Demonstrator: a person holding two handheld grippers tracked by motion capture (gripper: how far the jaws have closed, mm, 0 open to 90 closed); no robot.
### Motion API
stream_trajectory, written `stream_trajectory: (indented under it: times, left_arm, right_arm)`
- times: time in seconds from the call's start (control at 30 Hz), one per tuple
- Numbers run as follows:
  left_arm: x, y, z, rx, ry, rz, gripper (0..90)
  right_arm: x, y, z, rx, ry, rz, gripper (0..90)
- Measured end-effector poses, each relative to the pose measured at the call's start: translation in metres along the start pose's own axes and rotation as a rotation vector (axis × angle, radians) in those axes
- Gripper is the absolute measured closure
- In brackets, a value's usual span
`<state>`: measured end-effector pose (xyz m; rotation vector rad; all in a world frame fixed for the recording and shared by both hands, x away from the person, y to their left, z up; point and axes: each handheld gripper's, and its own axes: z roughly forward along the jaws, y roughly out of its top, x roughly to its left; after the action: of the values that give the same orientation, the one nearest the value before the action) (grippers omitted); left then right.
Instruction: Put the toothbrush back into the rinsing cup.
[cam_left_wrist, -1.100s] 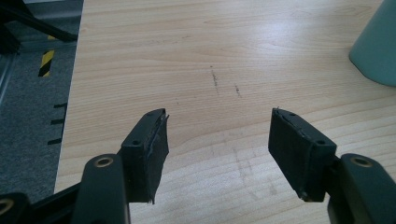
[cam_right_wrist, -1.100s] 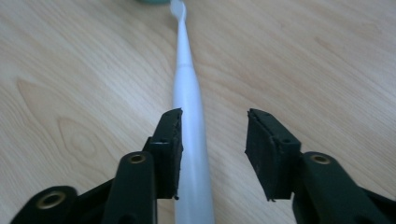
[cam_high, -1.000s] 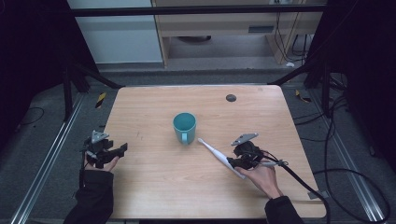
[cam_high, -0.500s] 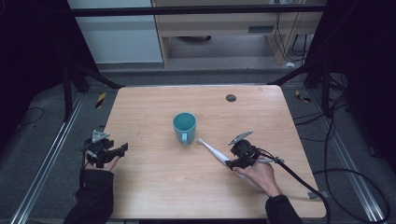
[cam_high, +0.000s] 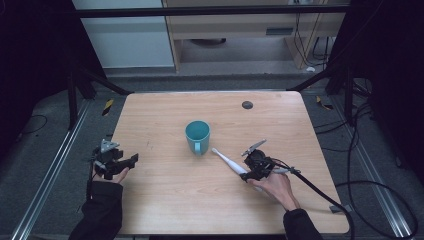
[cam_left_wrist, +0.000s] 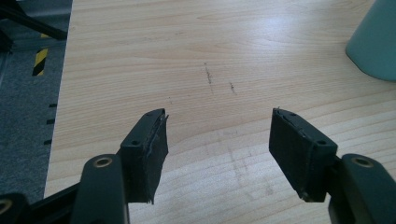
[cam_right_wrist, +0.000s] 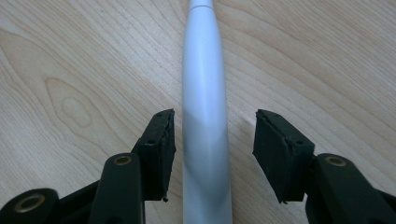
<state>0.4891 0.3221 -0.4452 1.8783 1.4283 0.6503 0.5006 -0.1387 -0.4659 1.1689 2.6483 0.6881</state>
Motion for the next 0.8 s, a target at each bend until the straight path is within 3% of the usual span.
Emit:
stream_trajectory:
  times: [0.47, 0.8]
  left_arm:
    - [-0.0008, 0.0006, 0.0007, 0.005, 0.002, 0.000, 36.8]
    - [-0.0032, 0.0021, 0.0030, 0.011, 0.000, 0.008, 36.8]
  right_arm:
    - [0.0000, 0.0006, 0.0095, 0.054, 0.023, -0.005, 65.0]
    - [0.0007, 0.0007, 0.0082, 0.071, 0.011, 0.020, 66.1]
